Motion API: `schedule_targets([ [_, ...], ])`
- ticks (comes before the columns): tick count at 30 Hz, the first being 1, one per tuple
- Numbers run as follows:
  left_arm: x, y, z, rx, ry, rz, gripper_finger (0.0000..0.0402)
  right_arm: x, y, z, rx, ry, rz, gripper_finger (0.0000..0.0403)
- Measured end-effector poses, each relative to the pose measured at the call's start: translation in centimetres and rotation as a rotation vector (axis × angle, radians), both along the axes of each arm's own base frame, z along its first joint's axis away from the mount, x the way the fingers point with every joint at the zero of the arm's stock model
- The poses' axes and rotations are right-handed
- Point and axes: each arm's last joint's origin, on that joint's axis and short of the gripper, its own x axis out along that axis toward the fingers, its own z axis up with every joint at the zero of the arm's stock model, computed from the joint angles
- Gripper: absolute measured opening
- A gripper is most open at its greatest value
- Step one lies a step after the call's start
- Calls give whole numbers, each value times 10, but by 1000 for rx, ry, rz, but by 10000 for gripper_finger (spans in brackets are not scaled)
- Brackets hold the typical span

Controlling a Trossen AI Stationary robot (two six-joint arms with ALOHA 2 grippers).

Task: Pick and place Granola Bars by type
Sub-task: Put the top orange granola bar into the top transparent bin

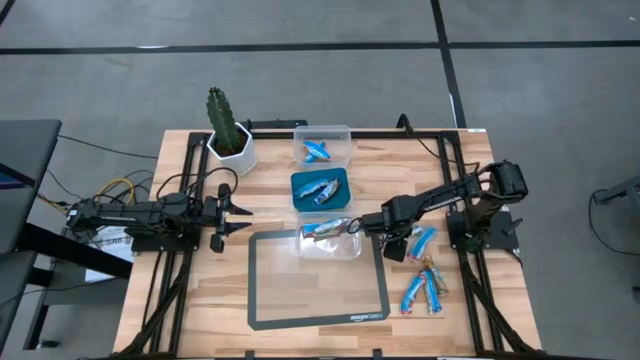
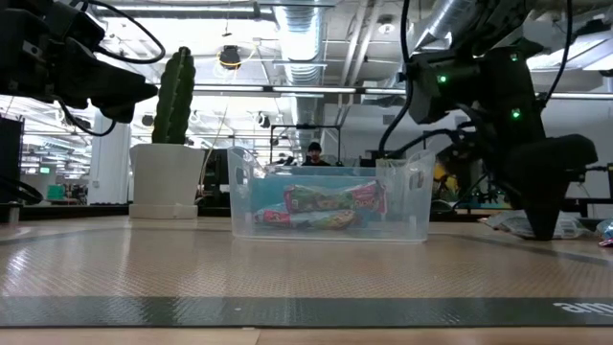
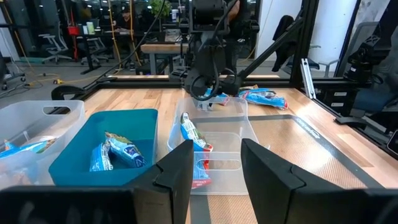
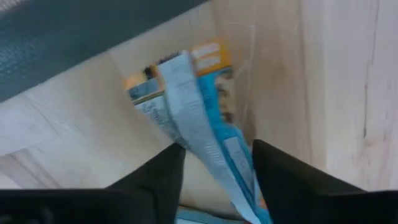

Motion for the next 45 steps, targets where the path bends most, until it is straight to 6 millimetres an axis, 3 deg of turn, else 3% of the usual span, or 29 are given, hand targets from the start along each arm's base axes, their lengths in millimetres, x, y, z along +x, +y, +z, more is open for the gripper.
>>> schedule_targets([
  [7, 0, 0, 0, 0, 0, 0, 128, 0, -2, 7, -29, -51, -35, 65],
  [12, 0, 0, 0, 5, 0, 0, 128, 2, -2, 7, -24, -68, -42, 24],
  [20, 0, 0, 0, 5, 0, 0, 128, 4, -6, 13, -42, -123, -98, 41],
  [27, 0, 0, 0, 4, 0, -1, 128, -2, -14, 41, -165, -271, -164, 38],
  [36, 0, 0, 0, 5, -1, 0, 128, -1, -31, 84, -371, -620, -230, 22],
  [45, 0, 0, 0, 4, 0, 0, 128, 27, -64, 119, -538, -1023, -163, 30],
])
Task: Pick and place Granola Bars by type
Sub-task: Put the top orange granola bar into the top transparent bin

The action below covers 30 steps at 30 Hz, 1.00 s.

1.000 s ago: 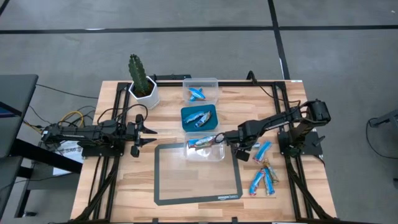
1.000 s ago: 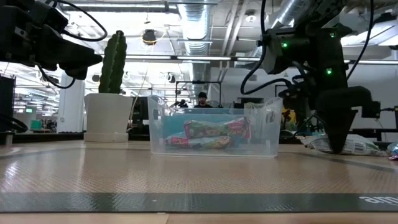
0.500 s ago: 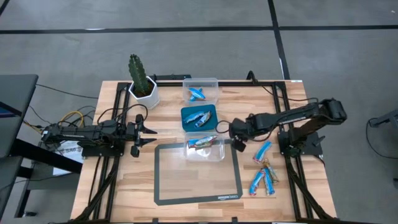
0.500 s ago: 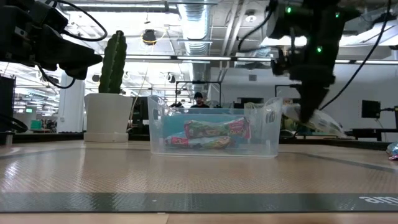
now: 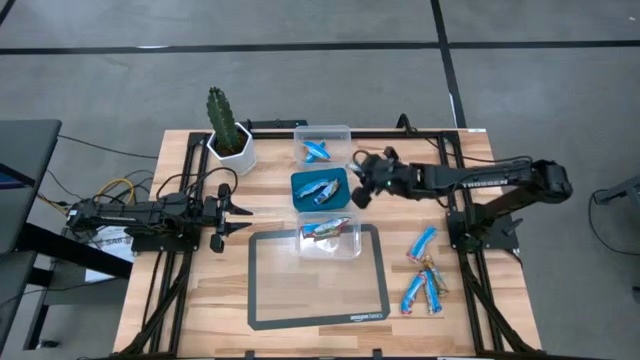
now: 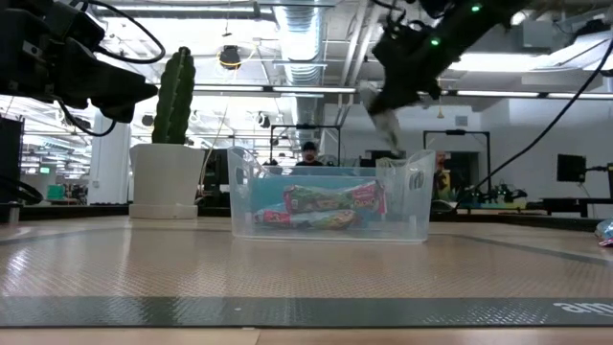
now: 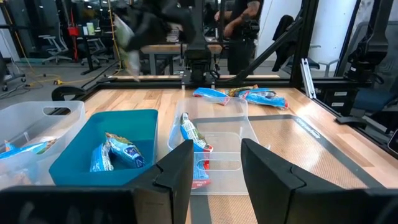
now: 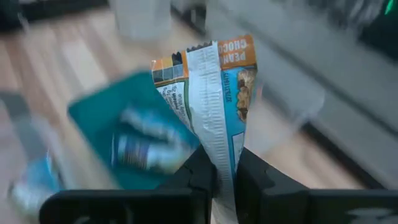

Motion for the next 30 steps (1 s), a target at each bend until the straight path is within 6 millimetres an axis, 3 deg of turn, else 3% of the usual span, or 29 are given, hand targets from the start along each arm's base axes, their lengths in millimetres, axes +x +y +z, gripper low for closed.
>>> schedule_targets([
  [10, 0, 0, 0, -4, 0, 0, 128, 30, -34, 6, -298, -124, 54, 28],
  [19, 0, 0, 0, -4, 0, 1, 128, 57, -68, 10, -327, -39, 31, 29],
  [30, 0, 0, 0, 1, 0, -1, 128, 98, -122, 24, -172, 200, 72, 35],
])
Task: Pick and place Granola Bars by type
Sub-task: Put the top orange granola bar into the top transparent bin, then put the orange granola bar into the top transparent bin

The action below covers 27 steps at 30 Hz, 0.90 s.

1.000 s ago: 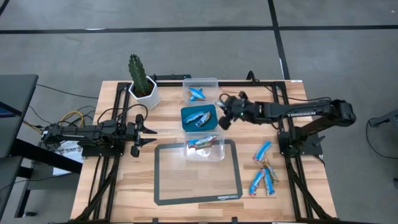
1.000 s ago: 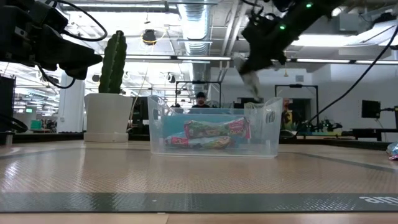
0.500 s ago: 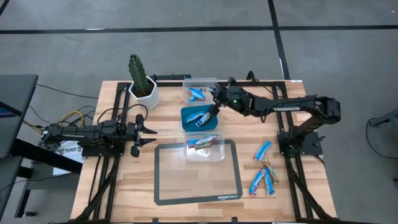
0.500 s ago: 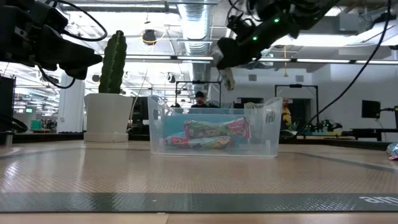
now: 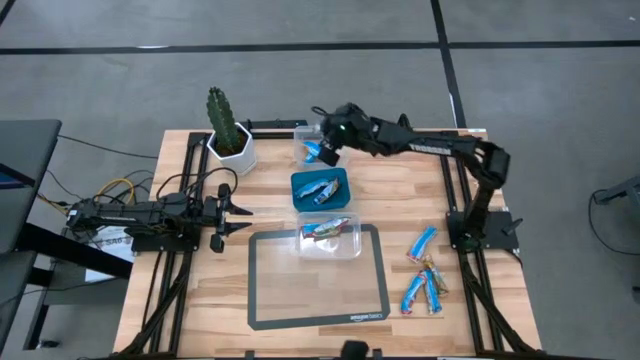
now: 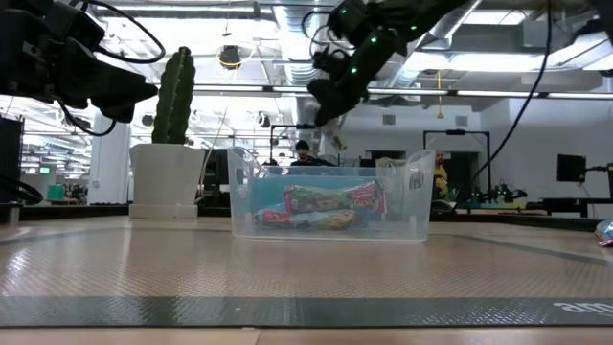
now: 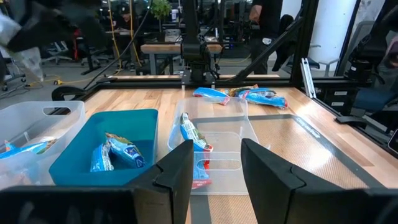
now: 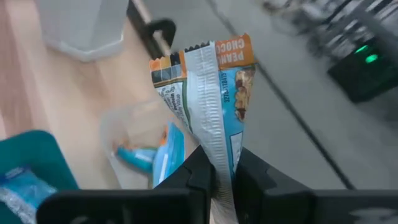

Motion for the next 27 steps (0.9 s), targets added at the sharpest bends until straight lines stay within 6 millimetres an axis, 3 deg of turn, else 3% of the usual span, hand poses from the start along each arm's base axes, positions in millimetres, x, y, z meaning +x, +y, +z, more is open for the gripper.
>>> schedule_targets([
  [12, 0, 0, 0, -8, 0, 2, 128, 22, -38, -21, 107, 124, 33, 47],
  [27, 0, 0, 0, -5, 0, 1, 128, 18, -35, -23, 170, 200, 23, 157],
])
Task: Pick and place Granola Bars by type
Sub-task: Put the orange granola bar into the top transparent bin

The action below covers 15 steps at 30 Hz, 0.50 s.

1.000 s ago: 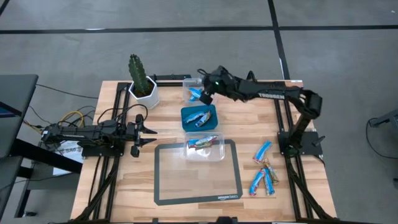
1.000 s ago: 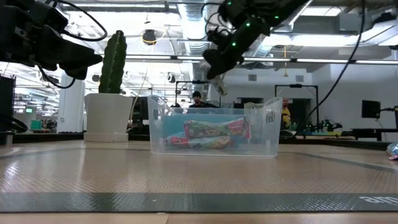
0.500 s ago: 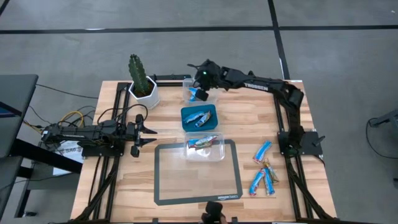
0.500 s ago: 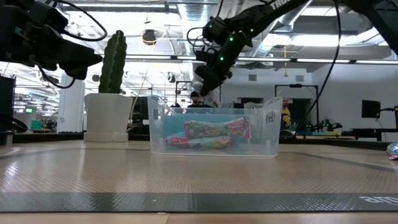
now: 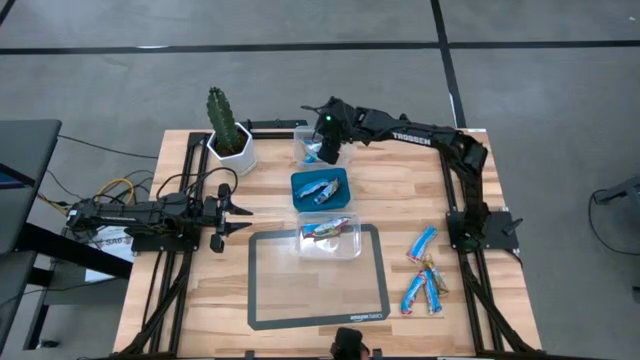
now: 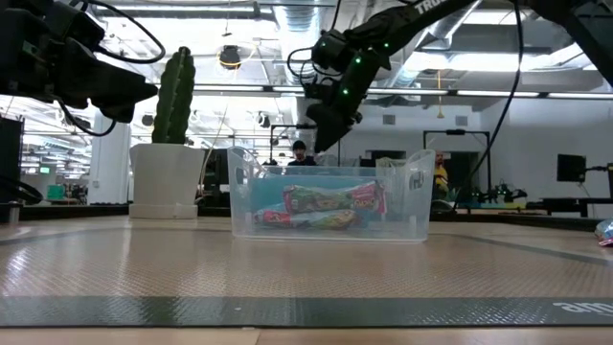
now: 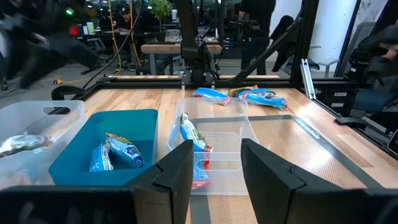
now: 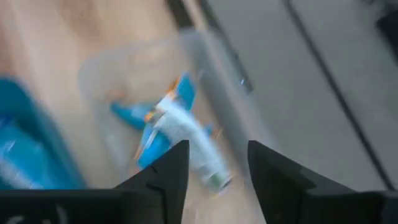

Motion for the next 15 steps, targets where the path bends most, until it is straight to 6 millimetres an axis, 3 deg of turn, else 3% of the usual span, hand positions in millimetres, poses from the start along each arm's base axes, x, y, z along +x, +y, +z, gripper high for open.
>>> schedule_targets([
  [9, 0, 0, 0, 0, 0, 0, 128, -21, 48, -5, 217, 279, -74, 173],
  [15, 0, 0, 0, -1, 0, 0, 128, -32, 101, 1, 287, 448, -90, 169],
])
